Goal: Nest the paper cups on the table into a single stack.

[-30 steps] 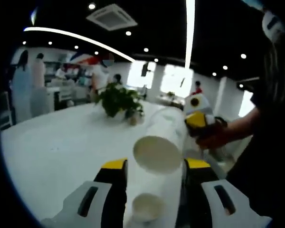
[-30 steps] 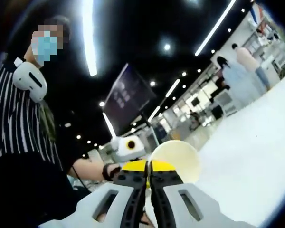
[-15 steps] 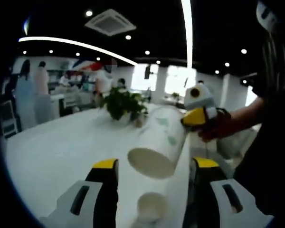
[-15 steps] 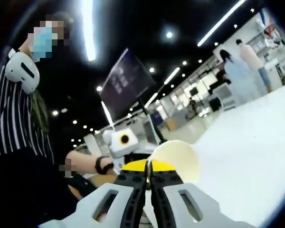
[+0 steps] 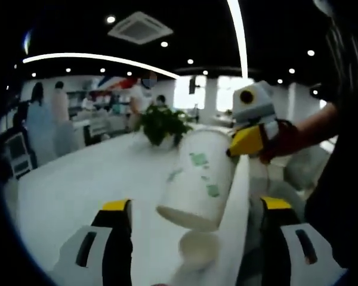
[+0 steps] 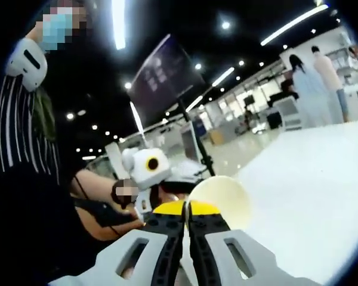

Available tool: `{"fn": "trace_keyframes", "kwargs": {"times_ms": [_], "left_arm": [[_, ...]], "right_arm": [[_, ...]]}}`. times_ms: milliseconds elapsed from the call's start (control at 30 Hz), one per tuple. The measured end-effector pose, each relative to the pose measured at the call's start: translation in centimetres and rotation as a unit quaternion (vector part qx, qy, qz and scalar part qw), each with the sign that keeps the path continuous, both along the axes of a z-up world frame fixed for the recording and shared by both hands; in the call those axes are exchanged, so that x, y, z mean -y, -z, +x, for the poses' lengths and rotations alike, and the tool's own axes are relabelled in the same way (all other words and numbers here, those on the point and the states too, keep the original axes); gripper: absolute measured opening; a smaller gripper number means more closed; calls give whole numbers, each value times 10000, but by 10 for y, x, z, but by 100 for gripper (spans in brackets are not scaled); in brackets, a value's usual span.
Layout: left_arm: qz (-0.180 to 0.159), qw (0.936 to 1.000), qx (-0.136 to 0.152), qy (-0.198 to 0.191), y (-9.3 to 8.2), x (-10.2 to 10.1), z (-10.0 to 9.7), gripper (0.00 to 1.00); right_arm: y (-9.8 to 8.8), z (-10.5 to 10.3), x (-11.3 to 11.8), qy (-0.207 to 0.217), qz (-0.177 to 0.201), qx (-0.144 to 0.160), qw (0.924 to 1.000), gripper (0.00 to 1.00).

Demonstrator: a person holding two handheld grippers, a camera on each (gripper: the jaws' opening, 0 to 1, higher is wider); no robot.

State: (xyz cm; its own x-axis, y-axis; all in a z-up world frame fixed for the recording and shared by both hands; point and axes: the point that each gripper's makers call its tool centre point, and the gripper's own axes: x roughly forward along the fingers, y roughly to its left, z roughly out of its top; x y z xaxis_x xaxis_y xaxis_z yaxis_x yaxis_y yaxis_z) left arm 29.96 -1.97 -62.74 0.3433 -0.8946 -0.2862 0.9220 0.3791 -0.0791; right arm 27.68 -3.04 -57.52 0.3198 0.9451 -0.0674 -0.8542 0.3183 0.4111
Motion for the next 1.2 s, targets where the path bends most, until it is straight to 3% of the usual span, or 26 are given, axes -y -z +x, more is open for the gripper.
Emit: {"fn": "trace_keyframes", "kwargs": {"times_ms": [167,300,367,467,667,800,967,1133,1200], "left_arm": [[-91,9997,-67,-201,-2,-4,6,99],[-150,9996,56,-224,-7,-8,8,99],[-327,9993,-55,-188,-11,-7,6,99],[-264,9995,6,-196,-10,-8,6,99],[-211,9995,-57,-232,-3,-13,4,99],[-197,9993,-42,-321,-2,-18,7,99],[-59,9993,-32,-375,6,-29,8,99],[49,9981,3,-615,12,-49,12,99],[138,9978,14,-653,16,-57,11,99]], "right_arm": [[2,-1,-2,-96,-122,9,9999,0],[1,1,-3,-102,-127,19,9999,0],[1,1,-4,-111,-132,24,9998,0],[2,0,-6,-172,-248,76,9995,0],[4,3,-8,-401,-851,502,9943,0],[-2,9,-8,-457,-963,604,9925,0],[7,20,0,-668,-1821,937,9765,0],[5,22,1,-948,-2252,1236,9618,0],[7,22,3,-1108,-2582,1452,9487,0]]}}
